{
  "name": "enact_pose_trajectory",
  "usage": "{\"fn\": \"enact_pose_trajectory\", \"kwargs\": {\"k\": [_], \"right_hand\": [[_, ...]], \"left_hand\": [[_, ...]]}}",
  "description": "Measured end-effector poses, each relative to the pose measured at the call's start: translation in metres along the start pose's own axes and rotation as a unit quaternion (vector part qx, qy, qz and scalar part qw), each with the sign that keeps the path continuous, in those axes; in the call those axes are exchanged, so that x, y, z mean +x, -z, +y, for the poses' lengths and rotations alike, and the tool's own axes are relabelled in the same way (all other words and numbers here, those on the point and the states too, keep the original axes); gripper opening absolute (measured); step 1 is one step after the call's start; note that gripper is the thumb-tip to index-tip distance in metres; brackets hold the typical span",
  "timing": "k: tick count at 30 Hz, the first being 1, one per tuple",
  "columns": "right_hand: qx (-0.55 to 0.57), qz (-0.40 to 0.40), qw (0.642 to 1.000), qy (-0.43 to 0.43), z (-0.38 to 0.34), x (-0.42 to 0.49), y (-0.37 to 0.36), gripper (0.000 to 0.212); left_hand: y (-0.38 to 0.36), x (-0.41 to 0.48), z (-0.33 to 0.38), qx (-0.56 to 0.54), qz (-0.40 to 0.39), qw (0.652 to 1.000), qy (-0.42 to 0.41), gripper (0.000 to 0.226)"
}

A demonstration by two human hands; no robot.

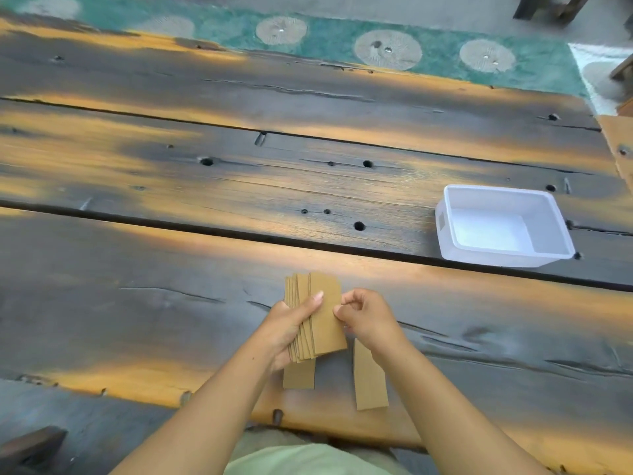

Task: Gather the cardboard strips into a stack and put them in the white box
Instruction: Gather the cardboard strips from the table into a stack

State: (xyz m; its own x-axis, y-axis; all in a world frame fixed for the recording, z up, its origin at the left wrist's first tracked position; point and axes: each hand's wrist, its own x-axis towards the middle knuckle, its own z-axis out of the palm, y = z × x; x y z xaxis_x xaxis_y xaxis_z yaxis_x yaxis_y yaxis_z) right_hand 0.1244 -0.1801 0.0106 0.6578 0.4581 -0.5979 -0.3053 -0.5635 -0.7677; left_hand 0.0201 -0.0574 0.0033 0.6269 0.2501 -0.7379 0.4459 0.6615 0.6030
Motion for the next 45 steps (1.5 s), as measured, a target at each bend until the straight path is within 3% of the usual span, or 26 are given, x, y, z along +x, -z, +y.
{"fn": "enact_pose_trajectory", "kwargs": {"k": [5, 9, 12, 14, 17, 20, 24, 30, 34, 42, 45], "right_hand": [[-0.044, 0.019, 0.999, 0.001, 0.001, -0.014, -0.04, 0.012], [-0.089, 0.036, 0.995, 0.009, 0.006, -0.023, -0.063, 0.009], [-0.102, 0.049, 0.994, -0.003, 0.013, -0.032, -0.077, 0.009], [-0.105, 0.064, 0.992, -0.023, 0.02, -0.035, -0.082, 0.012], [-0.067, 0.08, 0.992, -0.072, 0.033, -0.034, -0.088, 0.025], [0.041, 0.09, 0.989, -0.114, 0.048, -0.031, -0.089, 0.01], [0.05, 0.108, 0.981, -0.152, 0.073, -0.025, -0.085, 0.004], [0.017, 0.102, 0.978, -0.182, 0.091, -0.02, -0.089, 0.033], [0.021, 0.109, 0.976, -0.188, 0.093, -0.017, -0.092, 0.039], [0.085, 0.071, 0.964, -0.241, 0.091, -0.011, -0.096, 0.014], [0.046, 0.083, 0.964, -0.247, 0.093, -0.008, -0.101, 0.009]], "left_hand": [[0.034, -0.006, 0.003, 0.033, -0.033, 0.999, -0.005, 0.068], [0.046, -0.009, -0.002, 0.051, -0.051, 0.997, 0.001, 0.053], [0.059, -0.011, -0.01, 0.052, -0.061, 0.996, 0.032, 0.027], [0.063, -0.009, -0.015, 0.051, -0.045, 0.996, 0.061, 0.017], [0.069, -0.007, -0.023, 0.042, -0.018, 0.995, 0.089, 0.027], [0.075, -0.003, -0.033, 0.036, 0.011, 0.996, 0.083, 0.023], [0.089, 0.001, -0.045, 0.061, 0.064, 0.993, 0.082, 0.02], [0.102, 0.001, -0.052, 0.071, 0.114, 0.987, 0.083, 0.019], [0.103, 0.005, -0.054, 0.068, 0.11, 0.987, 0.094, 0.019], [0.101, 0.01, -0.056, 0.091, 0.104, 0.984, 0.109, 0.02], [0.102, 0.008, -0.06, 0.07, 0.114, 0.984, 0.115, 0.022]]}}
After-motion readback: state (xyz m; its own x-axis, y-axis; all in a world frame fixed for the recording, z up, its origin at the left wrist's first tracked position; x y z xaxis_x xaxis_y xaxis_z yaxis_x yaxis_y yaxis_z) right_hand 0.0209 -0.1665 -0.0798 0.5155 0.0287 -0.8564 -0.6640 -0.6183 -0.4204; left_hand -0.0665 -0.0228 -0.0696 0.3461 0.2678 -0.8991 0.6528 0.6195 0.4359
